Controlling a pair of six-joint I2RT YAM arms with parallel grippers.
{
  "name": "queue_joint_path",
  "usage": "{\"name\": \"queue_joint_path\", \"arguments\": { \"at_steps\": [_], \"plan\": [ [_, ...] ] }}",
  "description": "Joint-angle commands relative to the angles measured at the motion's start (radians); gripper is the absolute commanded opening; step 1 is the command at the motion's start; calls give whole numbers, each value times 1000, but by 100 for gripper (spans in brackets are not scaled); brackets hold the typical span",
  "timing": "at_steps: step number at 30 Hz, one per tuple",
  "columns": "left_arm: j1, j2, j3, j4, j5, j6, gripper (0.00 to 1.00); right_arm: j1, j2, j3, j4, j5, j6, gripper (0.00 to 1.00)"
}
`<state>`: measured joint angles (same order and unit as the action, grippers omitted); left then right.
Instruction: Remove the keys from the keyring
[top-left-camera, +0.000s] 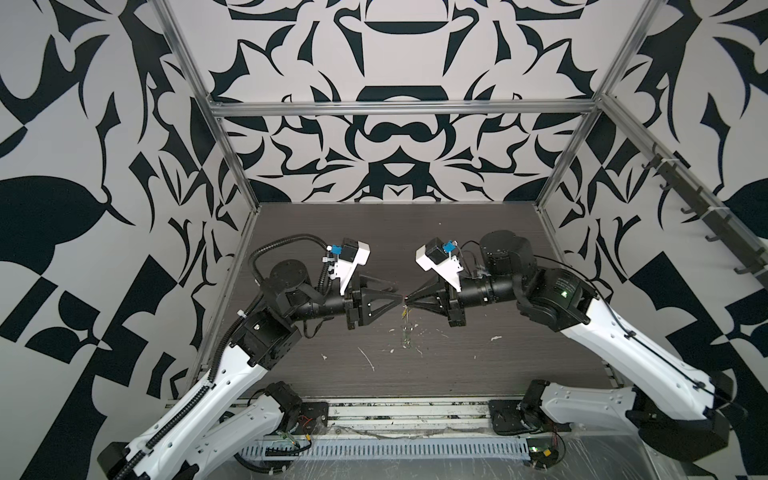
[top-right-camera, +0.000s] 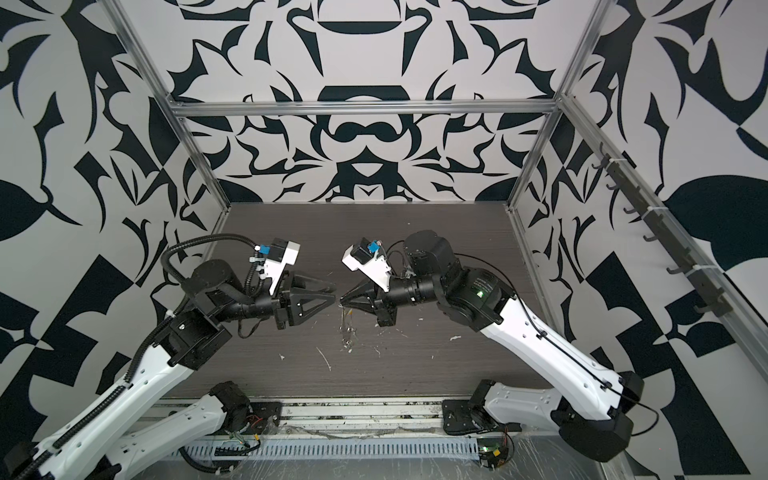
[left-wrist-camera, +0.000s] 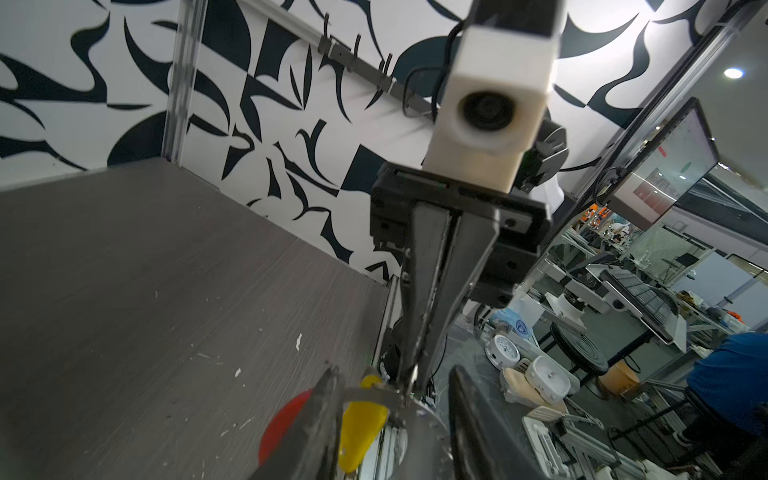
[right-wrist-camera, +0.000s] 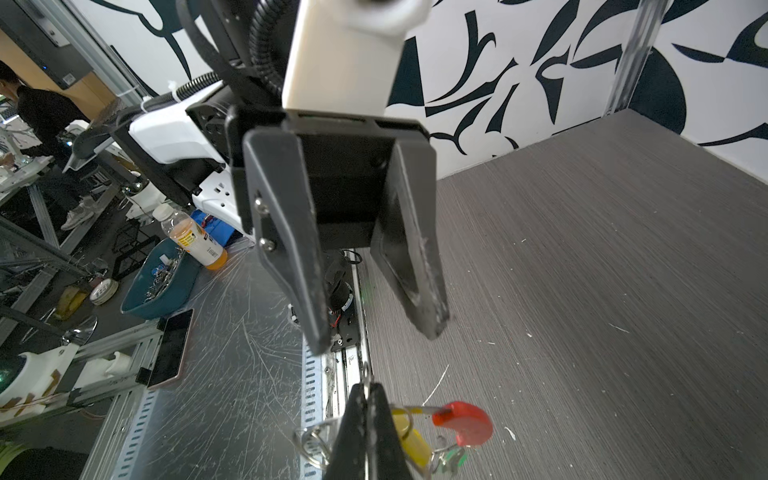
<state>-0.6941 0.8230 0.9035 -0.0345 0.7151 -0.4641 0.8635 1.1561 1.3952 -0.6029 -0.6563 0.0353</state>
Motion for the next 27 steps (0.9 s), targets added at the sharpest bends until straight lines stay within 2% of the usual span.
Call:
{"name": "queue_joint_path", "arguments": {
  "at_steps": [1, 6, 12, 18, 21, 27],
  "plan": [
    [-2, 6, 36, -87, 41, 34, 42, -3, 13, 62, -41, -32, -39, 0],
    [-2, 20, 51, -113, 64, 42, 37, -3, 25, 84, -49, -34, -41, 0],
    [-2, 22, 56, -114, 68, 42, 22, -3, 40, 97, -46, -28, -40, 0],
    [-2, 22, 55, -116, 67, 42, 25, -3, 52, 111, -35, -14, -34, 0],
    [-2, 22, 53, -115, 66, 42, 23, -3, 57, 117, -31, -8, -30, 0],
    [-2, 15, 50, -96, 48, 43, 0, -3, 57, 105, -1, -20, -10, 0]
  ]
}}
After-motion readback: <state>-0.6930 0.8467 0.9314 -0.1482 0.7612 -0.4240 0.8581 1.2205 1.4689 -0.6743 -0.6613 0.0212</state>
